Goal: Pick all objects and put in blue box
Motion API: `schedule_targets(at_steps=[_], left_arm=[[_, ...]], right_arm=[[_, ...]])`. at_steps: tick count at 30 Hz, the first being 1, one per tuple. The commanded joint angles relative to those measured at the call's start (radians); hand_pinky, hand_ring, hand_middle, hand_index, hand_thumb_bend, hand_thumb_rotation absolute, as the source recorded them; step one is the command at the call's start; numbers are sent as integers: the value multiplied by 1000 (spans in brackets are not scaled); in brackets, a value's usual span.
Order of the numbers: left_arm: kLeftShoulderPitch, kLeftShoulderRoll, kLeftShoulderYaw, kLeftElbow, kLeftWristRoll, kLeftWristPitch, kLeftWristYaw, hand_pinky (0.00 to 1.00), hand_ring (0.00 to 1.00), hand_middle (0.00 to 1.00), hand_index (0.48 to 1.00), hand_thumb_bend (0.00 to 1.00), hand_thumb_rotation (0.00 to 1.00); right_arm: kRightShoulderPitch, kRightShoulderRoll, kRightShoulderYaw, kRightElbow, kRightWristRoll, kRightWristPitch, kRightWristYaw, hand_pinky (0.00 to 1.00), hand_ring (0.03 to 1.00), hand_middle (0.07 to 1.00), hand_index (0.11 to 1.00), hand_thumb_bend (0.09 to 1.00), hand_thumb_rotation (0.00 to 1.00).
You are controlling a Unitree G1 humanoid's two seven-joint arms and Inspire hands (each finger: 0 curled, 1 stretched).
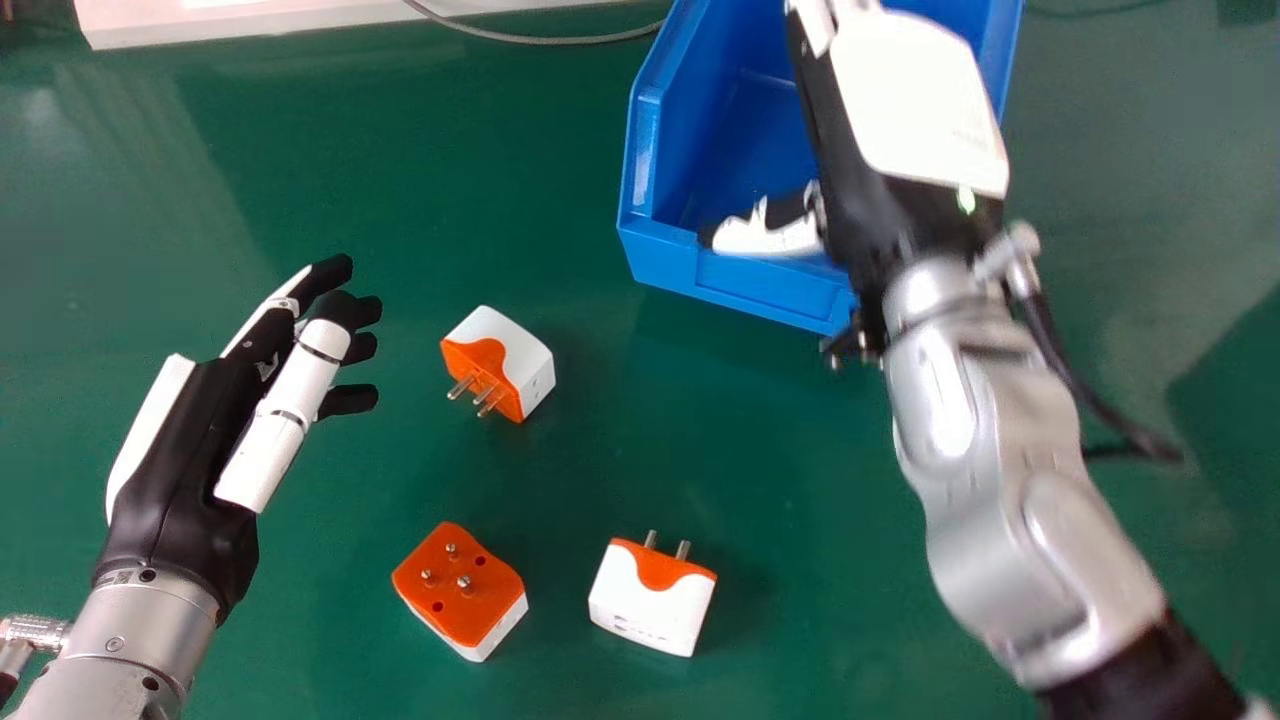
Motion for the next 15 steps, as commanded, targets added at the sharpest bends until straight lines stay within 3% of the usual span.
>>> schedule_targets(at_steps=[1, 10, 15], left_arm=[[-3, 10, 12, -8, 5, -19, 2, 788, 862, 873, 910, 482, 866], [-12, 7, 10, 5, 8, -21, 7, 791, 864, 874, 910, 480, 866], [-10, 3, 6, -3, 13, -18, 11, 791, 864, 874, 910, 481, 865]], right_arm=[[146, 4, 22, -196, -41, -31, -11, 857, 937, 1000, 951, 641, 183], [461, -10, 27, -409, -41, -237, -67, 839, 935, 997, 936, 611, 214], [570, -30, 13, -468, -52, -318, -44, 828, 936, 994, 927, 577, 261]])
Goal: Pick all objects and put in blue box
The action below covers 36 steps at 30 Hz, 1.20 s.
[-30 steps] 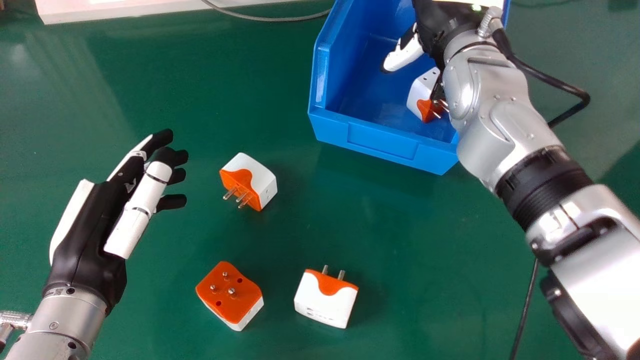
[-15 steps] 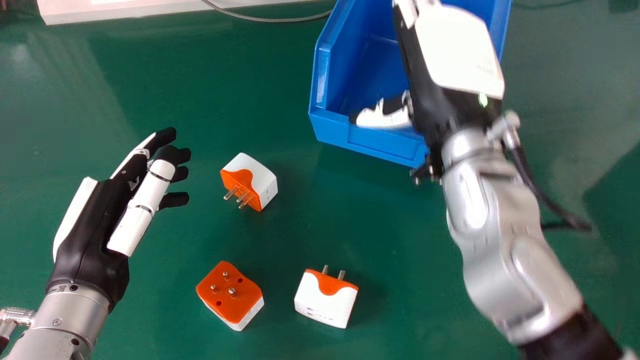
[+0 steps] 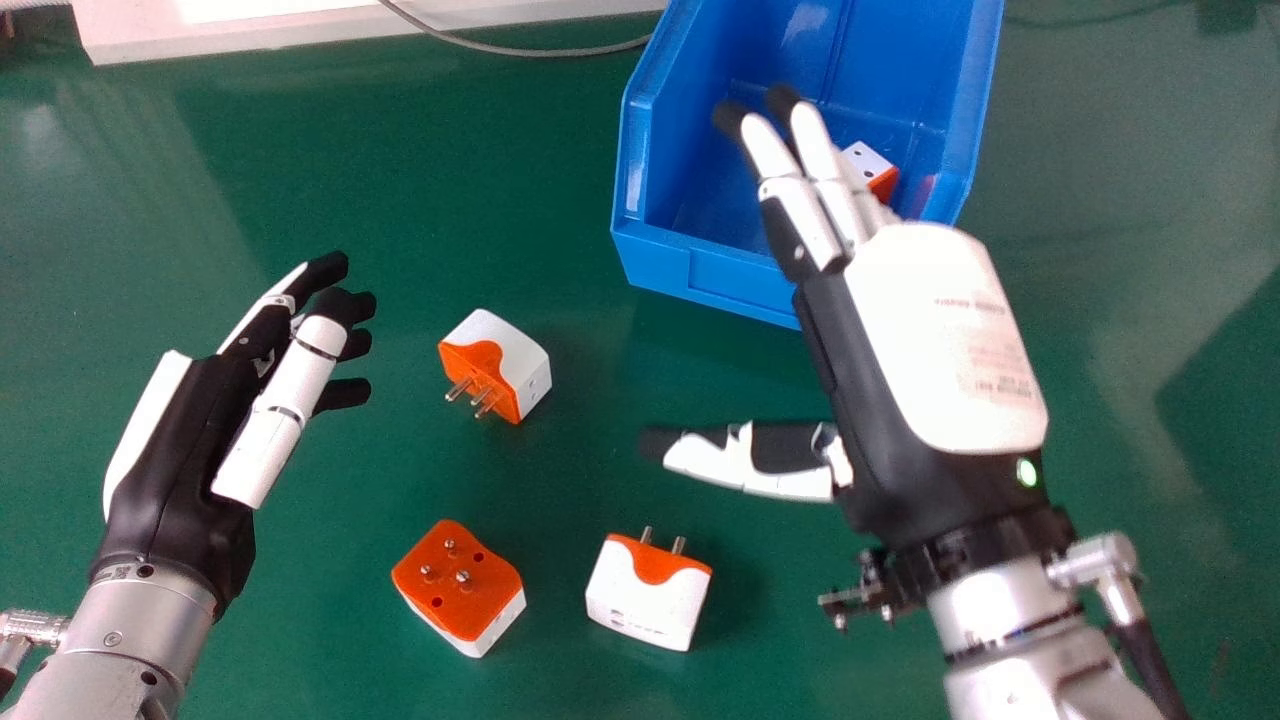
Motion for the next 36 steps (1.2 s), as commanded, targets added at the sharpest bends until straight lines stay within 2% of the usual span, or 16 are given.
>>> schedule_targets(at_steps=[1, 10, 20, 25, 31, 36], left_arm=[[-2, 2, 3, -14, 6, -17, 8, 790, 864, 874, 910, 481, 865], [0, -2, 2, -10, 9, -30, 11, 791, 865, 875, 910, 488, 865], [-3, 0, 5, -12, 5, -32, 10, 794, 867, 876, 912, 489, 868], [-3, 1, 5, -21, 5, -23, 11, 794, 867, 876, 912, 489, 868], [-10, 8, 8, -8, 5, -26, 5, 796, 868, 877, 913, 487, 869], [-7, 8, 6, -21, 5, -18, 6, 797, 868, 877, 913, 486, 871]], right_arm=[[46, -17, -17, -62, -14, -49, 2, 828, 937, 994, 926, 571, 270], [228, -57, -55, -11, 11, -251, -116, 808, 930, 971, 905, 522, 335], [274, -71, -99, 90, 21, -376, -153, 723, 857, 892, 830, 527, 399], [260, -56, -92, 145, -8, -385, -145, 700, 835, 854, 793, 534, 426], [242, -44, -67, 190, -41, -358, -93, 683, 807, 810, 759, 539, 438], [182, -27, -51, 273, -50, -339, -63, 678, 801, 802, 754, 540, 442]])
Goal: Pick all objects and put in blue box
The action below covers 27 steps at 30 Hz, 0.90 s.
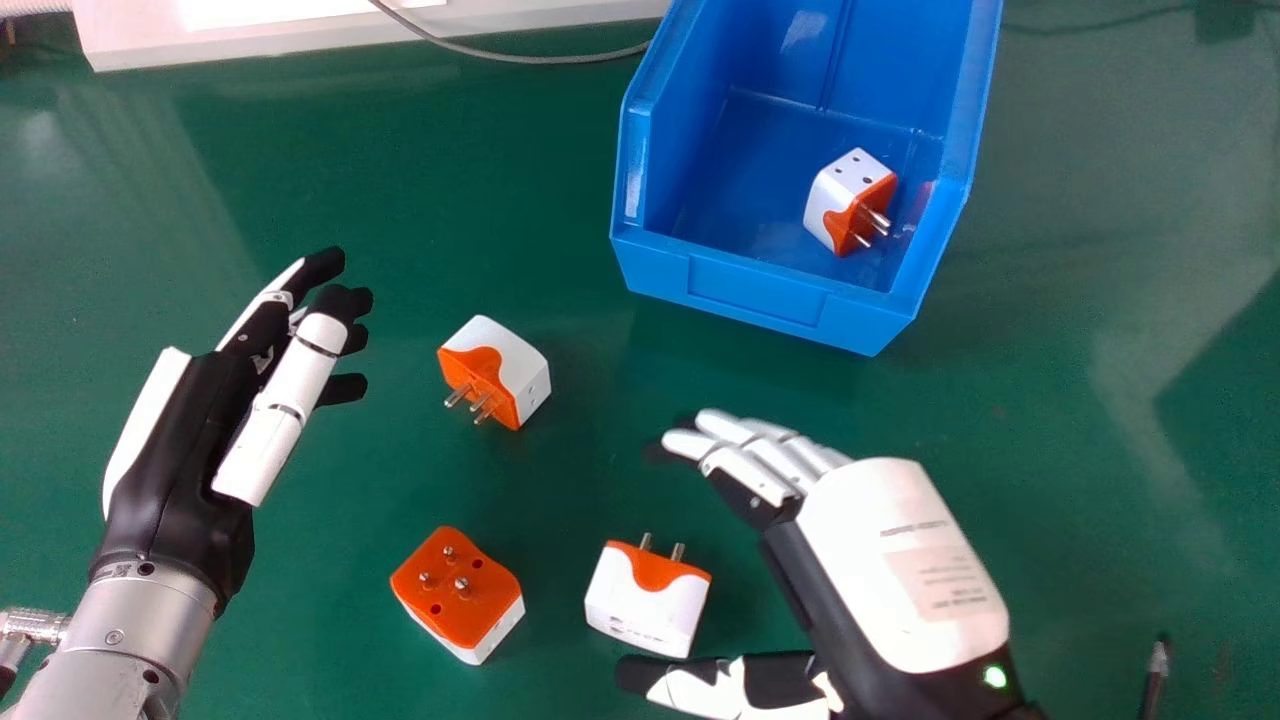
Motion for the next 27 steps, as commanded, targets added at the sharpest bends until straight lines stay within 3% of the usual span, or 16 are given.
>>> schedule_targets(at_steps=[1, 10, 16, 27], left_arm=[[-6, 9, 8, -19, -1, -10, -1, 798, 868, 877, 913, 485, 871], [-7, 11, 7, -24, -1, -4, -2, 798, 868, 877, 913, 485, 871], [-10, 14, 7, -27, 1, 2, -2, 799, 868, 877, 914, 486, 872], [-19, 20, 13, -40, -5, 31, -5, 799, 868, 877, 914, 483, 871]], right_arm=[[-35, 18, 6, 25, -2, 17, 18, 677, 801, 802, 756, 540, 442], [-132, 101, 65, 156, -31, 151, 75, 706, 818, 819, 785, 527, 396], [-199, 100, 92, 246, -59, 165, 41, 700, 803, 817, 790, 532, 366], [-221, 94, 124, 261, -79, 246, 99, 693, 803, 825, 810, 539, 350]])
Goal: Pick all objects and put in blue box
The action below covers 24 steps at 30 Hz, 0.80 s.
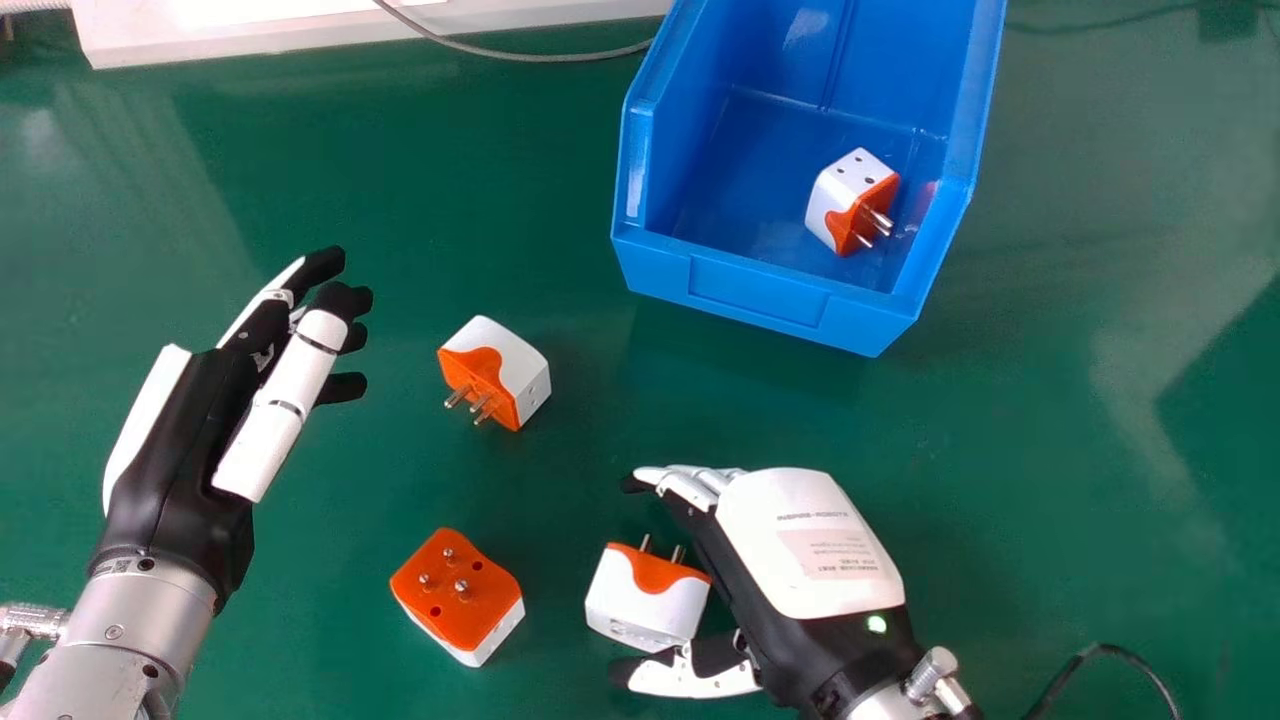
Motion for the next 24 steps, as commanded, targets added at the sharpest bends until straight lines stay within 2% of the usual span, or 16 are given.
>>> schedule_targets(at_steps=[1, 9, 19, 24], left_arm=[[-9, 14, 12, -31, -5, 3, -4, 799, 868, 877, 914, 483, 871], [-9, 17, 13, -51, -3, 26, -1, 798, 868, 877, 914, 483, 871], [-13, 22, 17, -51, -2, 35, -3, 797, 867, 877, 913, 488, 869], [-15, 23, 18, -62, -3, 46, -3, 796, 867, 876, 913, 488, 869]], right_arm=[[6, 2, 8, -24, -3, 23, 20, 696, 807, 828, 811, 539, 350], [4, -5, 25, -32, -12, 60, 42, 706, 816, 835, 812, 537, 348], [2, -3, 51, -25, -26, 89, 42, 712, 818, 838, 812, 551, 288], [-9, -13, 65, -16, -34, 96, 59, 702, 810, 833, 803, 548, 276]])
